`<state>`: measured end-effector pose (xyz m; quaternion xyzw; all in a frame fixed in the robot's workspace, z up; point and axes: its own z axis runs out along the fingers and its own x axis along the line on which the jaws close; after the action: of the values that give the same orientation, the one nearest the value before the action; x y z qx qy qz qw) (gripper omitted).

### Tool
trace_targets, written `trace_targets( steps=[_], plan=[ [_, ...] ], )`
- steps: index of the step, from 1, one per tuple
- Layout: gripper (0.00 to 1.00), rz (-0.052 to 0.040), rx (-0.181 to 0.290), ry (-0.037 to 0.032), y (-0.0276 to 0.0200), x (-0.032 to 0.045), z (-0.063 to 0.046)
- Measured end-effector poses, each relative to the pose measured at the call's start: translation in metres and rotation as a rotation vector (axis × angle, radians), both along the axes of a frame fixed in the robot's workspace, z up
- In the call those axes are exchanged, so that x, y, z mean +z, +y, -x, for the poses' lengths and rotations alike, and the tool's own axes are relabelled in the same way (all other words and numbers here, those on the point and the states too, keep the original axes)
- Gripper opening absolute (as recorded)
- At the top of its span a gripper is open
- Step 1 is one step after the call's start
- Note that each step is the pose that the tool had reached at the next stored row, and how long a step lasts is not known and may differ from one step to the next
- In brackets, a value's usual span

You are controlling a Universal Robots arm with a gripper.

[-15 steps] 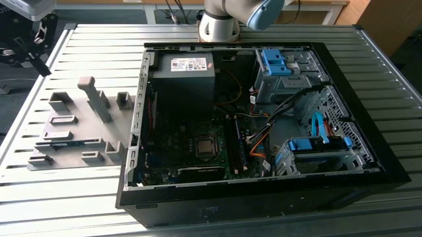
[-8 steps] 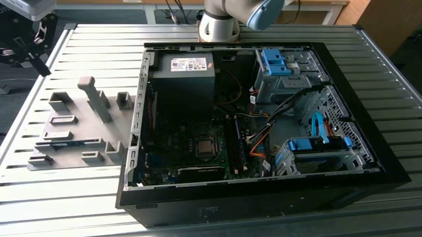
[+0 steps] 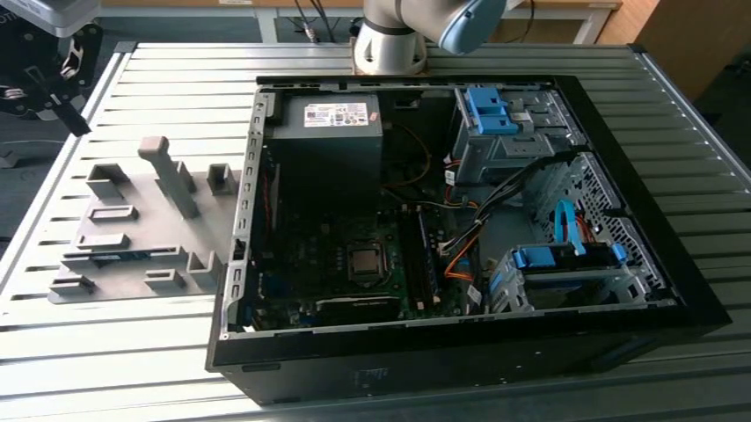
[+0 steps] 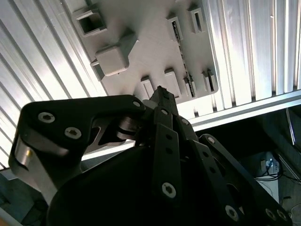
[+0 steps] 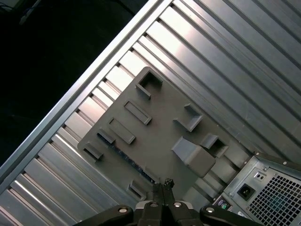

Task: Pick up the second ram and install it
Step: 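Pick up the second ram and move it above second insertion slot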

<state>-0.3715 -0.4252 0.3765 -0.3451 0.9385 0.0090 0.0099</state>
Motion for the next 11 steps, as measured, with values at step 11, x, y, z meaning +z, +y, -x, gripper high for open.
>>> trace_targets(
  steps=[11],
  plan=[
    [0.11,0.0000,0.197,0.0000,-0.0006,-0.0019,0.0006]
  ],
)
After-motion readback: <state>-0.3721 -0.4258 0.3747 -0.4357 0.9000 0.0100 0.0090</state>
